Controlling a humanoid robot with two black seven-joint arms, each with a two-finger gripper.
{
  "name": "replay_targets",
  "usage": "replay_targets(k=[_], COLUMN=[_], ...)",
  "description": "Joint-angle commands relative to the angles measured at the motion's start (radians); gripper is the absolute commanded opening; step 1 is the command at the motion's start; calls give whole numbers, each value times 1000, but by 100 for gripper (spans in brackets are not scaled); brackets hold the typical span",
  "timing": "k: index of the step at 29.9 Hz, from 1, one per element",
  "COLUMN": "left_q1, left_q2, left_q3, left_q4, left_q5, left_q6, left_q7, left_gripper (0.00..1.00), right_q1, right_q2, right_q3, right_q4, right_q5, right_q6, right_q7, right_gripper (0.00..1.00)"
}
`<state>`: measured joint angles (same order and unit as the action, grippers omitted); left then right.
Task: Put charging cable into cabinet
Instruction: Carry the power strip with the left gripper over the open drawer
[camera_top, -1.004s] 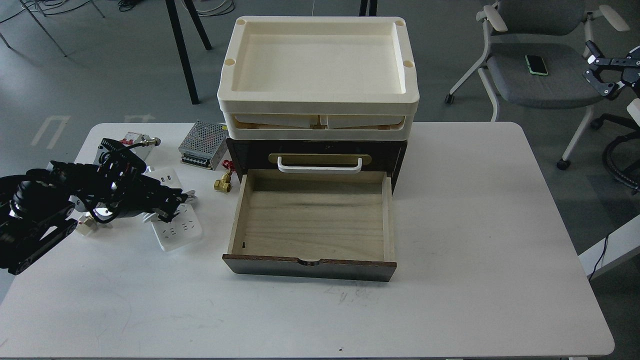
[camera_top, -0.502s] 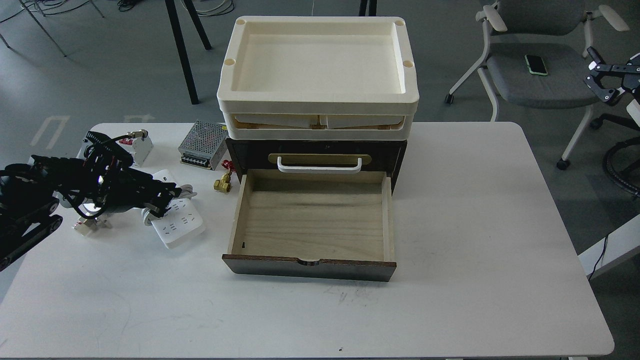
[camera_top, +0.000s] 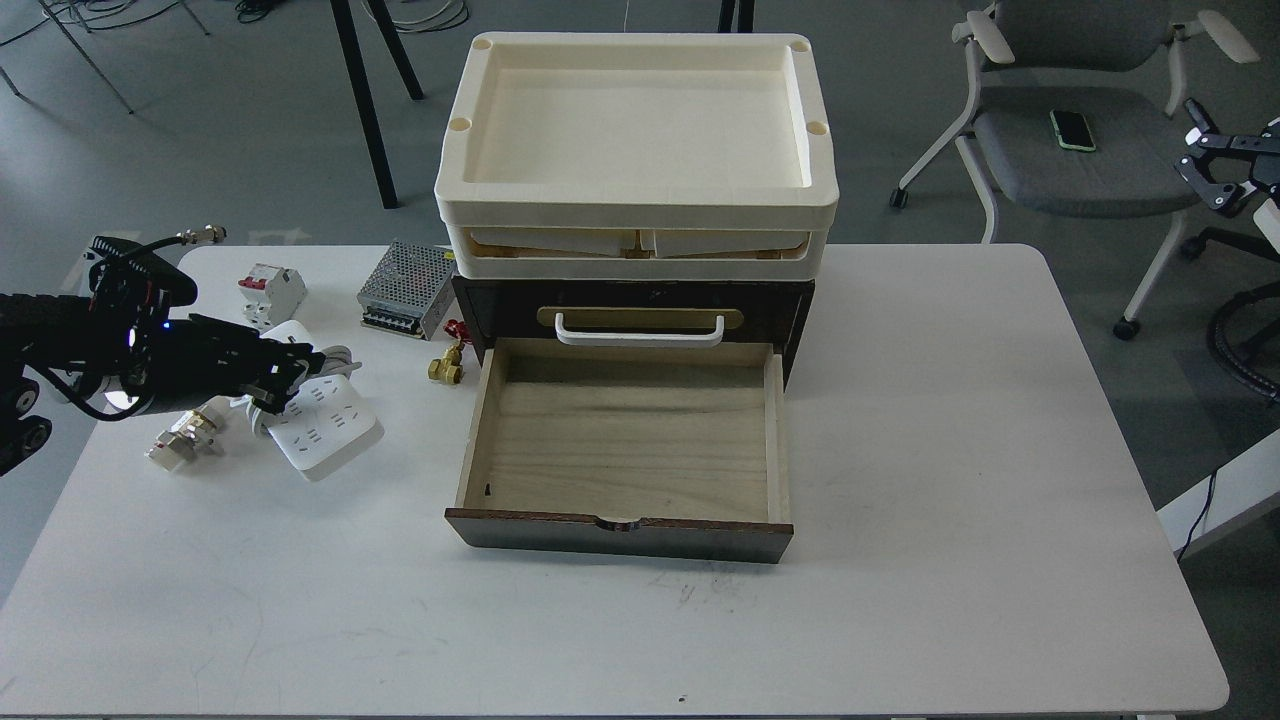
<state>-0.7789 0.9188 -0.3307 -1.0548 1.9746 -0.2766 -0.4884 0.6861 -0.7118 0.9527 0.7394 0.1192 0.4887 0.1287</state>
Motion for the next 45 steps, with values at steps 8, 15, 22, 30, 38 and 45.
replay_targets(k=[8, 15, 22, 30, 38, 45], left_q1=[0, 7, 7, 44, 93, 98], left_q2=[159, 172, 143, 39, -112, -241], left_q3=[-27, -21, -24, -22, -24, -24], left_q4=[-235, -376, -418, -430, -375, -213], left_q5=[-267, -444, -599, -714, -747, -755], left_q6=[-69, -76, -85, -84, -76, -75], left_q7=[0, 0, 0, 0, 0, 0], left_gripper=[0, 0, 0, 0, 0, 0], right_q1=[1, 1, 0, 0, 0, -7], right_q2=[0, 5, 5, 11, 11, 11], right_q3=[5, 5, 5, 3, 5, 5], right_q4=[0, -6, -9, -20, -21, -21], right_q5=[0, -1, -1, -1, -1, -1], right_q6=[0, 0, 0, 0, 0, 0], right_q7=[0, 0, 0, 0, 0, 0], right_gripper=[100, 100, 100, 100, 100, 100])
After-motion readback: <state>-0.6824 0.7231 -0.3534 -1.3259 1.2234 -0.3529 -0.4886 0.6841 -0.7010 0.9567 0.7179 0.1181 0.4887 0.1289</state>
